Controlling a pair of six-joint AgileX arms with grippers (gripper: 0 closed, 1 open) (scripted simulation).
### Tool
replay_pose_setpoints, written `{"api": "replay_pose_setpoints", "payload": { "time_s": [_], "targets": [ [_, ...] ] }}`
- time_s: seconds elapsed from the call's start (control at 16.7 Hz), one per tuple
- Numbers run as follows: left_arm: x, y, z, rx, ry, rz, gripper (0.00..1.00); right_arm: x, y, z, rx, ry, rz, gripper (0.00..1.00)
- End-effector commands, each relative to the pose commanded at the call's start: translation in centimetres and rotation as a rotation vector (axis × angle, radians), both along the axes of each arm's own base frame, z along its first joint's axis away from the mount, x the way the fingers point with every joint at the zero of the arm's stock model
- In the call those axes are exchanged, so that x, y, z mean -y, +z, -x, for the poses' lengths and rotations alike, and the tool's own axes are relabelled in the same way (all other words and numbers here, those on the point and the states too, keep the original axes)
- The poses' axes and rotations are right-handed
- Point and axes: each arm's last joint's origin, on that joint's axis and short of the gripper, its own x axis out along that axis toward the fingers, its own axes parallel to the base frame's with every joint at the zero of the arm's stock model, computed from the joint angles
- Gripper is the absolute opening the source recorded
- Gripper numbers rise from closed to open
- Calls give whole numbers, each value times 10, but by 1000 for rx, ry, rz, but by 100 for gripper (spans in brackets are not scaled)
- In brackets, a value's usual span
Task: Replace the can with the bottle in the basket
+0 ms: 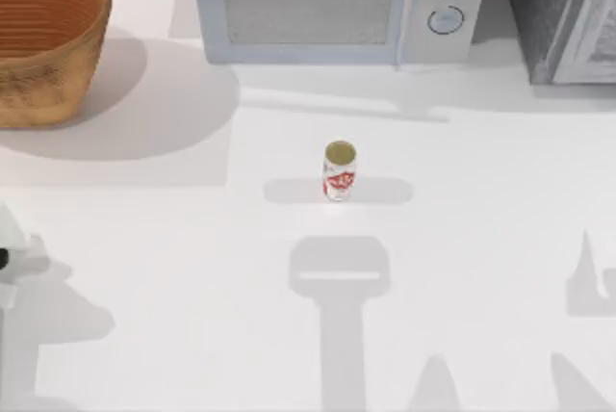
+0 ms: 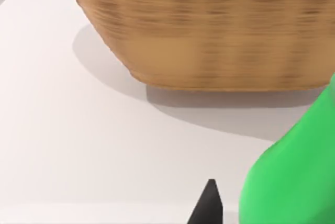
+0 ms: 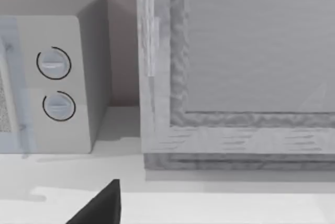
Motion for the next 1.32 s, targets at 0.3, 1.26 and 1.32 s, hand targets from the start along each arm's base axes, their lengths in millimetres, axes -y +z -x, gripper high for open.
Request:
{"api": "replay_pose_setpoints", "payload": {
  "time_s": [0.3,1.26,1.32],
  "targets": [
    [0,0,0,0,0,0,0,0,0,0,0,0,0,100],
    [-60,139,-107,207,200,-104,0,0,0,0,0,0,0,100],
    [-57,150,-115,178,192,-88,0,0,0,0,0,0,0,100]
  ]
}}
